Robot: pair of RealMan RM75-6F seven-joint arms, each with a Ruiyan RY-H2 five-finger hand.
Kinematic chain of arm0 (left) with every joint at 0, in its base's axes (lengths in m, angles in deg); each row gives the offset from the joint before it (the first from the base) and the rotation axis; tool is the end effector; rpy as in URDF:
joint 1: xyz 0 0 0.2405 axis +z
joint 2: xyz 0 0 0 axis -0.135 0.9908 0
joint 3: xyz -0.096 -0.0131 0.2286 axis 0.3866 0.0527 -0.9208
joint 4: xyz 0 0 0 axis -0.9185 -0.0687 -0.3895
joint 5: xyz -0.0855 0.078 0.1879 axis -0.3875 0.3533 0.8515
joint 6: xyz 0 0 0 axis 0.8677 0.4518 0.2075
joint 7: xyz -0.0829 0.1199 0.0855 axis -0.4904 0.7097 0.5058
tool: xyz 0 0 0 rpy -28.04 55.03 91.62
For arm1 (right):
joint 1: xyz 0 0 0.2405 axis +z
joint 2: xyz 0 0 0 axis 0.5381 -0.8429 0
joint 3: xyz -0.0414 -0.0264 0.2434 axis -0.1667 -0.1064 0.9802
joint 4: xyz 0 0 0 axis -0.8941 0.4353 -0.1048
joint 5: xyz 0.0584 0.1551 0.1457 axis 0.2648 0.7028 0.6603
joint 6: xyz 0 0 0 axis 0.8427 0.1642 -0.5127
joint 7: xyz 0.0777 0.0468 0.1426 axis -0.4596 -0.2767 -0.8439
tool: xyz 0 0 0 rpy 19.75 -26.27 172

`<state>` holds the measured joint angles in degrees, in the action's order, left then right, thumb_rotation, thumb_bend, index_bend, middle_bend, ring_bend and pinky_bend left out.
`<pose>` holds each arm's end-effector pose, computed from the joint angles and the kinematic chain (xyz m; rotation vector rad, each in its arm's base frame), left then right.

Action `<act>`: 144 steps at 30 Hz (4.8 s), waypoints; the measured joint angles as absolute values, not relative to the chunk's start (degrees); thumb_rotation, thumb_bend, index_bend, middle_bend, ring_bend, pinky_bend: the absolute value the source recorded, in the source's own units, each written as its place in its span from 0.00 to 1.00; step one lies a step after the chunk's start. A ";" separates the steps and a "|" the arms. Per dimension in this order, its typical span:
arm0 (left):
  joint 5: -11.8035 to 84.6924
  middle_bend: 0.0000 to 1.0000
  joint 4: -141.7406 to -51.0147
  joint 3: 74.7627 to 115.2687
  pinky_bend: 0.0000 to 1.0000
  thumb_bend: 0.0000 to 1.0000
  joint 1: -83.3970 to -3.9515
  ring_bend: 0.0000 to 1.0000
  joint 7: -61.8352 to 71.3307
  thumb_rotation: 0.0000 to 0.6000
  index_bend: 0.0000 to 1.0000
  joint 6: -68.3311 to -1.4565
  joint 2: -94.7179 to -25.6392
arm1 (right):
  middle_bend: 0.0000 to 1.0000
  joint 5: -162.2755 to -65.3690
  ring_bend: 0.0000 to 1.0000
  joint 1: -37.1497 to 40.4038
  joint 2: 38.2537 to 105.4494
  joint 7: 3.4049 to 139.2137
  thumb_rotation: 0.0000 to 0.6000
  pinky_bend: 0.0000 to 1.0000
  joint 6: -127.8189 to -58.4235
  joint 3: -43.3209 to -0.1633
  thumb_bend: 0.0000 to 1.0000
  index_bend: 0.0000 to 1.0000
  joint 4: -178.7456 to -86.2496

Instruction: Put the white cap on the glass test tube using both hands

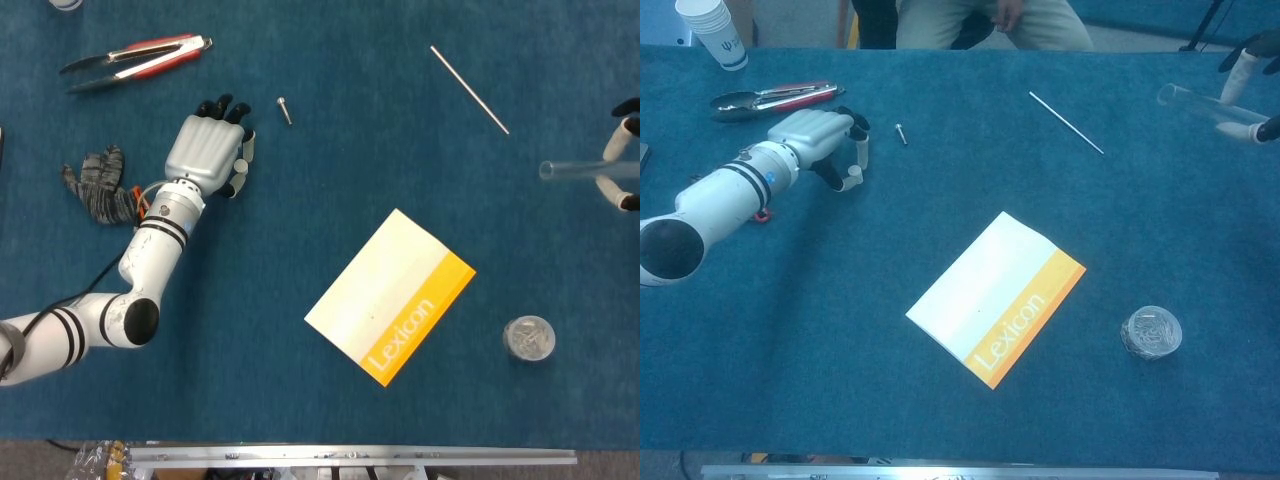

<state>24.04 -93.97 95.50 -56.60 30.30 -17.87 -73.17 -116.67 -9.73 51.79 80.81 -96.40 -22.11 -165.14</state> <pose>-0.1661 0.3961 -0.0753 -1.8625 -0.9982 -0.6635 -0.2218 -0.2995 0.1072 1.4656 -1.1413 0.9618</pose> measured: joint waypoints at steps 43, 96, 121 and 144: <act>20.08 0.20 -120.45 101.36 0.08 0.33 -52.42 0.00 16.54 1.00 0.53 -16.76 -51.51 | 0.32 -117.68 0.15 -8.62 55.42 79.65 1.00 0.25 -95.13 -22.07 0.38 0.75 -164.04; 7.96 0.19 -140.19 104.47 0.08 0.33 -58.20 0.00 7.46 1.00 0.53 -15.83 -29.54 | 0.32 -108.02 0.15 0.44 77.45 81.57 1.00 0.26 -93.92 -18.04 0.38 0.75 -159.54; 2.81 0.19 -144.37 103.55 0.08 0.33 -61.85 0.00 7.20 1.00 0.52 -18.23 -28.03 | 0.32 -100.04 0.15 5.94 88.68 84.20 1.00 0.26 -94.67 -10.93 0.38 0.75 -155.25; 0.08 0.19 -146.07 102.98 0.08 0.33 -64.62 0.00 9.82 1.00 0.52 -23.89 -33.44 | 0.32 -95.29 0.15 9.94 93.28 85.62 1.00 0.26 -93.56 -8.16 0.37 0.75 -151.77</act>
<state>0.08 -146.07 102.98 -64.62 9.82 -23.89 -33.44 -95.29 9.94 93.28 85.62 -93.56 -8.16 -151.77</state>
